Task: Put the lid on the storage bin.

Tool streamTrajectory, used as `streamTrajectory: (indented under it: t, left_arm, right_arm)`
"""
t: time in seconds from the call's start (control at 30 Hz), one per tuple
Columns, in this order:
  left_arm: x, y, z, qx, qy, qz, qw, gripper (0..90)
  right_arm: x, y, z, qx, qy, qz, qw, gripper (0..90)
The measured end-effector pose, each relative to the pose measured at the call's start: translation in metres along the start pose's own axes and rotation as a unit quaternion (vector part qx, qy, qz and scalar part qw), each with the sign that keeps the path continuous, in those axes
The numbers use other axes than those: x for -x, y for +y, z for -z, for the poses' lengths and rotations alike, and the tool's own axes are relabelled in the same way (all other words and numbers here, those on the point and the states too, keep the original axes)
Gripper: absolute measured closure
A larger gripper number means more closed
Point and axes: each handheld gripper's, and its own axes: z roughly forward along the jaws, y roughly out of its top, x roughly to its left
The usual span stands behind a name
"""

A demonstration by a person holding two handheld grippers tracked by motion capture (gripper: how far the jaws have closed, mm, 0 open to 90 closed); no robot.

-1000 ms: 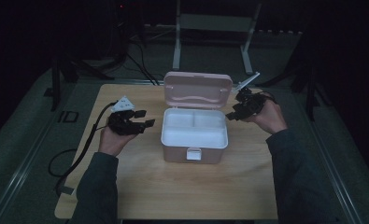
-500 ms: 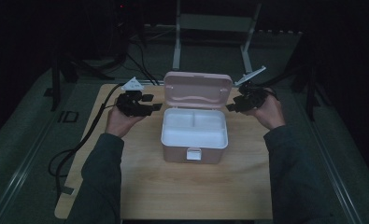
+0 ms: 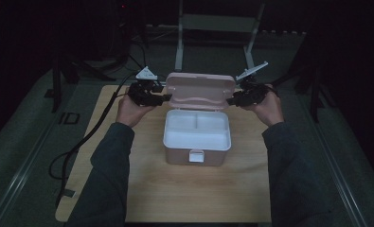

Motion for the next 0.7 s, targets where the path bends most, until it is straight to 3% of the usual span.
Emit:
streamTrajectory:
  t: [0.07, 0.23, 0.7]
  left_arm:
    - [-0.0001, 0.0013, -0.002, 0.003, -0.01, 0.001, 0.9999, 47.8]
    - [-0.0003, 0.0031, -0.005, 0.001, -0.013, 0.004, 0.9999, 48.3]
    - [0.0053, 0.0067, -0.0034, 0.006, -0.026, 0.008, 0.9996, 48.6]
  right_arm:
    - [-0.0008, 0.0007, -0.0023, -0.002, 0.002, 0.003, 1.0, 55.5]
    - [-0.0024, 0.0018, -0.0066, 0.0, -0.003, 0.007, 1.0, 55.4]
    - [-0.0058, 0.0018, -0.0057, 0.006, 0.008, 0.021, 0.9997, 54.4]
